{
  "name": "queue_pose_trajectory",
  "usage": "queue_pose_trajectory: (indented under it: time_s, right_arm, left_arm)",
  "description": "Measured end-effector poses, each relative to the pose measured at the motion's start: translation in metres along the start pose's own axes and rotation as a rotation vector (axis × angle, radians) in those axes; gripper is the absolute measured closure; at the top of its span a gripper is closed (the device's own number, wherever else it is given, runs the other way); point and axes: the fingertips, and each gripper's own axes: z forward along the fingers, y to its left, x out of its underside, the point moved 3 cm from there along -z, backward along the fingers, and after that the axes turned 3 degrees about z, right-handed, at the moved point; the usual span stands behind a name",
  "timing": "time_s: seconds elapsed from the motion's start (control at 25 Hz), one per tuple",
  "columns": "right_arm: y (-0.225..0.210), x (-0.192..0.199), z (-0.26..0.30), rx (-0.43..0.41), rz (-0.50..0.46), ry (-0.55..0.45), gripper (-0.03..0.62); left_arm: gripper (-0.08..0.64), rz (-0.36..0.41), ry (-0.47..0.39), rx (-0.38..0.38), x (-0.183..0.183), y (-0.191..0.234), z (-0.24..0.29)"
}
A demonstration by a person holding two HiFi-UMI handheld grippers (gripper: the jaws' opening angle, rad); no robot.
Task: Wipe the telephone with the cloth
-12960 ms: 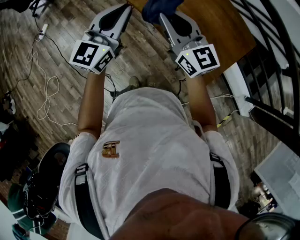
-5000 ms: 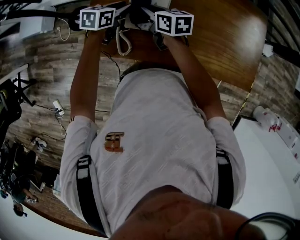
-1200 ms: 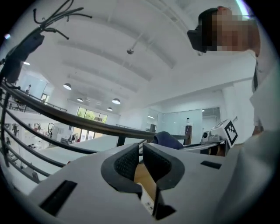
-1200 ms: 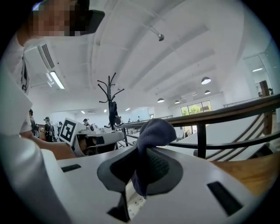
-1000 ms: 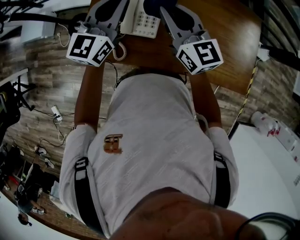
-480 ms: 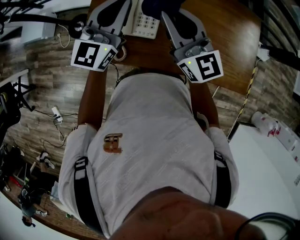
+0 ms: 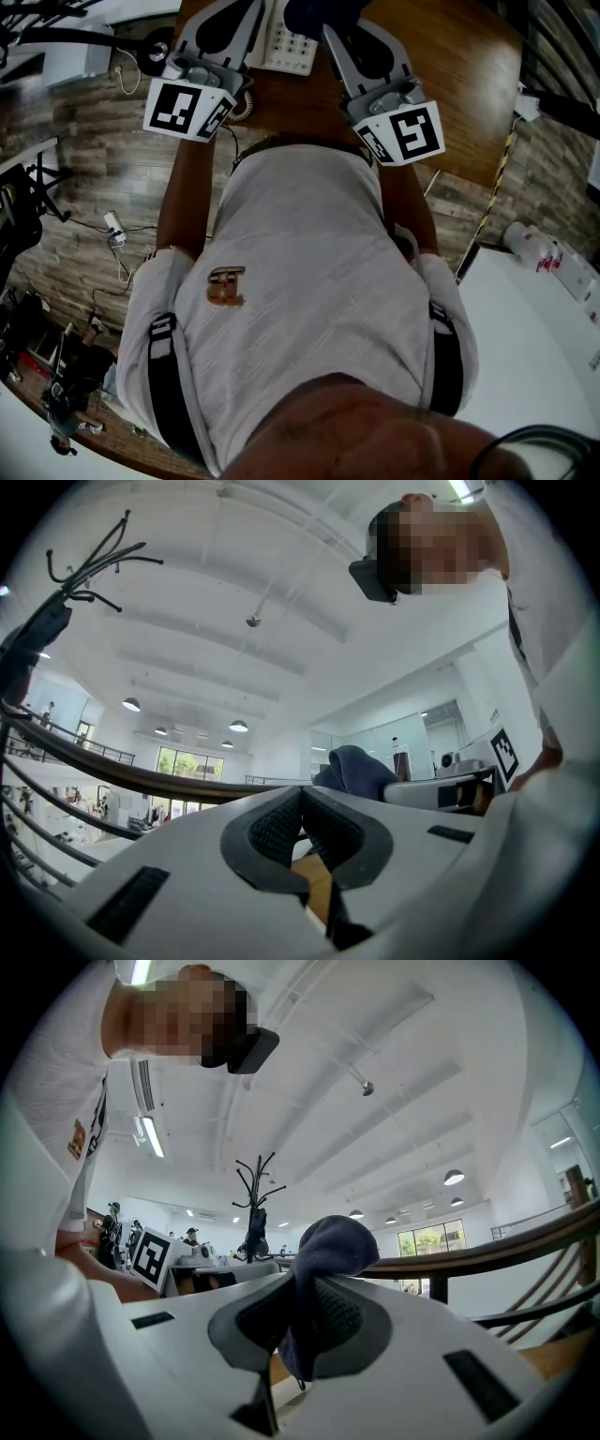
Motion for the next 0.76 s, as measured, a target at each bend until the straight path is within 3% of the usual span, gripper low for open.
queue_pose_trajectory:
  time_s: [0.76]
  right_arm:
    - [0.007, 0.000, -0.010, -0.002, -0.005, 0.002, 0.532]
  left_arm:
    - [0.541, 0.010, -0.006, -0.002, -0.005, -0.007, -0.011]
